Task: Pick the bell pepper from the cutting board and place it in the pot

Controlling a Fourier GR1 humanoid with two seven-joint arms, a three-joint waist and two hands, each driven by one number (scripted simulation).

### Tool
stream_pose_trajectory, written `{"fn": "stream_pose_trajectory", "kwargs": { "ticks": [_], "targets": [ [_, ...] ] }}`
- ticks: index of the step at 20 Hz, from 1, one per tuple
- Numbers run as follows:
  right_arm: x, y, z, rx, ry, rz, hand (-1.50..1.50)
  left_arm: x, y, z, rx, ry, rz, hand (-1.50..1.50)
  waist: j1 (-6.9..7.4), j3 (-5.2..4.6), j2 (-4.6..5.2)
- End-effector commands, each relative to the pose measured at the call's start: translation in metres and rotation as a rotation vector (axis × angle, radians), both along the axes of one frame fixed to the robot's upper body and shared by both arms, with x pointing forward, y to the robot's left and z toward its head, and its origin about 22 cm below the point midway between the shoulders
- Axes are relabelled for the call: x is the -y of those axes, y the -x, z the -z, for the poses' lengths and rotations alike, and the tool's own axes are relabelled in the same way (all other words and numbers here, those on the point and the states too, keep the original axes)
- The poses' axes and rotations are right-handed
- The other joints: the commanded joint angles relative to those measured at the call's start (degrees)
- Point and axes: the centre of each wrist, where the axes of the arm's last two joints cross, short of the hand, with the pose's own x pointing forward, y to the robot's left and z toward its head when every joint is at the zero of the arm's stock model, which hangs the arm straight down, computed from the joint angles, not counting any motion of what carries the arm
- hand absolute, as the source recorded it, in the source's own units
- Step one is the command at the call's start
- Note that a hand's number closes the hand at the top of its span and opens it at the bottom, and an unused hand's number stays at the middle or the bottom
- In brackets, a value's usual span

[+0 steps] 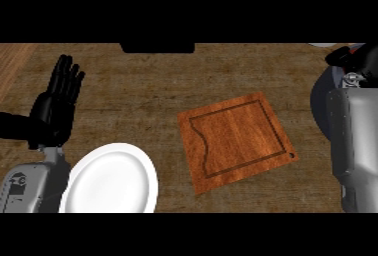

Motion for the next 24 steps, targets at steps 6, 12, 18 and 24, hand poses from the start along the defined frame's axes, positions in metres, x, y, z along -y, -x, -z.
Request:
{"fn": "stream_pose_trajectory", "kwargs": {
  "ticks": [6, 12, 18, 24],
  "targets": [
    [0.08, 0.047, 0.022, 0.023, -0.031, -0.024, 1.5, 0.001, -0.011, -0.01, 0.0, 0.008, -0.009, 0.0, -0.68, 0.03, -0.1],
    [0.131, 0.057, 0.044, 0.019, -0.035, 0.008, 1.5, -0.001, -0.002, -0.001, 0.005, 0.001, -0.002, 0.0, -0.18, 0.02, 0.0],
    [0.163, 0.054, 0.069, -0.113, -0.154, 0.023, 1.5, 0.0, -0.012, 0.0, 0.003, 0.006, 0.0, 0.0, -0.34, 0.02, 0.12],
    [0.176, 0.061, 0.107, 0.042, -0.425, -0.025, -1.5, -0.017, 0.006, 0.009, -0.012, 0.018, 0.001, 0.0, 0.29, 0.09, 0.2]
  ]
}}
